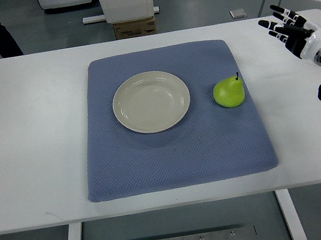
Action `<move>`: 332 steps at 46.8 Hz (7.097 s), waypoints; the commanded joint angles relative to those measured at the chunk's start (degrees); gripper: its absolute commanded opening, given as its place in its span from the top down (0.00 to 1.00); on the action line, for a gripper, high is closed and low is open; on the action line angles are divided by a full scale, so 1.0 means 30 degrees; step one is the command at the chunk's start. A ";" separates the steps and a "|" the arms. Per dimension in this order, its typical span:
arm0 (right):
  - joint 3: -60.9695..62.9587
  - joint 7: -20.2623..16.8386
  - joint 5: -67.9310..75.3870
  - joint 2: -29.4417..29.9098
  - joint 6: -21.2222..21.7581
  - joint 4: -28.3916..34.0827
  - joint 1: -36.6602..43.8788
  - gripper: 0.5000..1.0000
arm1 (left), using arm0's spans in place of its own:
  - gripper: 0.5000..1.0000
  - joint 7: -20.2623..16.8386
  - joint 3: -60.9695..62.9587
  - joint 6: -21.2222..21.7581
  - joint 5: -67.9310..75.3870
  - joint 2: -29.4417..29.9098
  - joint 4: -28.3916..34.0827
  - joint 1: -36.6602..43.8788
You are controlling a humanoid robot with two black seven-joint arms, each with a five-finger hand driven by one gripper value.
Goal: Place pear on plate with right hand
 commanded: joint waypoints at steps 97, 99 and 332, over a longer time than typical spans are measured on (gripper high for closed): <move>-0.6039 0.7850 -0.5625 -0.6326 0.4277 0.5315 -0.1407 0.00 | 0.00 0.0030 -0.0007 0.0019 -0.0014 0.0000 0.0010 -0.0153; -0.6039 0.7821 -0.5625 -0.6766 0.4073 0.6282 -0.1611 0.00 | 0.00 0.0030 -0.0007 0.0019 -0.0014 0.0000 0.0010 -0.0153; -1.4857 0.3661 -0.8145 0.6415 -1.1807 0.6991 0.4716 1.00 | 0.00 0.0030 -0.0007 0.0019 -0.0014 0.0000 0.0010 -0.0153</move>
